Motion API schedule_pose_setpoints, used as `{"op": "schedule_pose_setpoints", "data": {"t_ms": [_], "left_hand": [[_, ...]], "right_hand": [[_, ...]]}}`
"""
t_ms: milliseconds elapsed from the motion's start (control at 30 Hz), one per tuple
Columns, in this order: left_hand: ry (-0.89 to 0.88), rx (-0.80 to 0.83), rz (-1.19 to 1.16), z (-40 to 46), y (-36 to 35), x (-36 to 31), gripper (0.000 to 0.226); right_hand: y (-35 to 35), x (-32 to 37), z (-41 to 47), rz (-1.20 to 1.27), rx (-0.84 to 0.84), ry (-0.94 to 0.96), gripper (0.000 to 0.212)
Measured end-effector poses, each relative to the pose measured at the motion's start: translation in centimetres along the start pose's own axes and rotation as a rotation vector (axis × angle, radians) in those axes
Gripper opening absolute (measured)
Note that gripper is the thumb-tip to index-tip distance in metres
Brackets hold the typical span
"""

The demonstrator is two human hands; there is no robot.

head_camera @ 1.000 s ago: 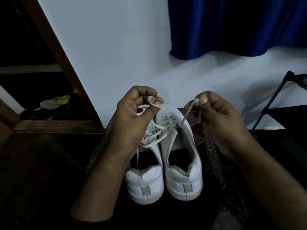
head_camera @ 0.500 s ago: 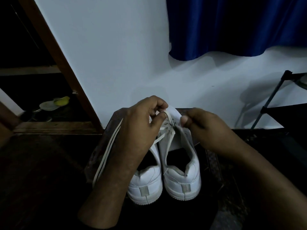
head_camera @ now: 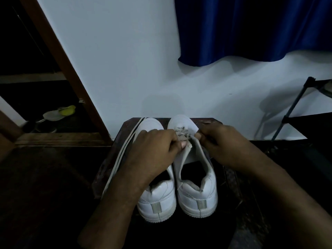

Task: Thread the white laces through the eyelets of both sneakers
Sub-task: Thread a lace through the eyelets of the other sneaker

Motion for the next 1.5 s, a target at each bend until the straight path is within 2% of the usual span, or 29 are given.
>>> {"op": "schedule_pose_setpoints", "data": {"t_ms": [67,167,367,500,600,667,733,800,900,1000,1133,1200,1267,1300,1400,1500], "left_hand": [[-0.001,0.035,0.014,-0.2,0.2,-0.1,0.027],[-0.003,0.017,-0.007,-0.3,0.5,-0.1,0.027],[0.022,-0.173,0.089,-0.1,1.4,0.4,0.022],[0.056,-0.28,0.068,0.0,1.7,0.1,0.019],[0.066,-0.336,-0.035,0.2,1.9,0.6,0.02],[0.05,-0.354,-0.12,0.1,1.9,0.5,0.021],[0.054,-0.379,-0.242,-0.3,2.2,-0.2,0.021],[0.094,-0.333,-0.454,-0.6,2.0,-1.1,0.029],[0.112,-0.167,-0.78,-0.9,1.0,-2.6,0.053],[0.14,-0.1,-0.883,-1.1,0.3,-3.5,0.06],[0.133,-0.002,-0.966,-1.3,-0.7,-3.9,0.065],[0.124,0.081,-1.028,-1.4,-1.3,-4.2,0.056],[0.09,0.16,-1.048,-1.4,-1.8,-4.8,0.038],[0.067,0.177,-1.041,-1.4,-2.0,-4.9,0.032],[0.072,0.175,-1.067,-1.3,-2.5,-4.6,0.032],[0.08,0.191,-1.08,-1.3,-2.3,-4.4,0.017]], "right_hand": [[-0.4,-0.1,0.1,-0.02,0.048,-0.014,0.03],[0.3,0.3,0.0,-0.006,0.029,-0.012,0.034],[0.3,0.0,-0.3,0.235,0.12,-0.179,0.027],[0.4,-0.3,-0.3,0.335,0.025,-0.256,0.034],[0.5,-0.4,-0.3,0.604,-0.042,-0.337,0.041],[0.5,0.4,-0.3,0.804,-0.016,-0.302,0.044],[0.6,1.7,-0.3,1.009,0.027,-0.247,0.037],[0.6,2.6,-0.3,1.18,0.061,-0.197,0.027],[0.8,3.3,-0.1,1.315,0.048,-0.127,0.018],[1.3,3.2,0.0,1.43,-0.002,-0.11,0.016],[1.8,3.4,-0.3,1.443,-0.016,-0.042,0.022],[1.7,3.5,-0.3,1.465,0.024,-0.019,0.02],[1.7,3.6,-0.3,1.539,0.06,-0.018,0.019],[1.7,3.5,-0.3,1.579,0.059,-0.027,0.02],[1.8,3.1,-0.1,1.638,0.013,-0.072,0.021],[1.8,2.8,-0.1,1.574,-0.018,-0.076,0.021]]}}
Point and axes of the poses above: each hand's wrist, its own z-axis towards the middle knuckle, its own y-axis out of the back of the hand, x = y × z, the point moved 5 cm from there along z, towards the middle knuckle, and after that the axes turned 2 degrees about -z, right-handed, at the moved point
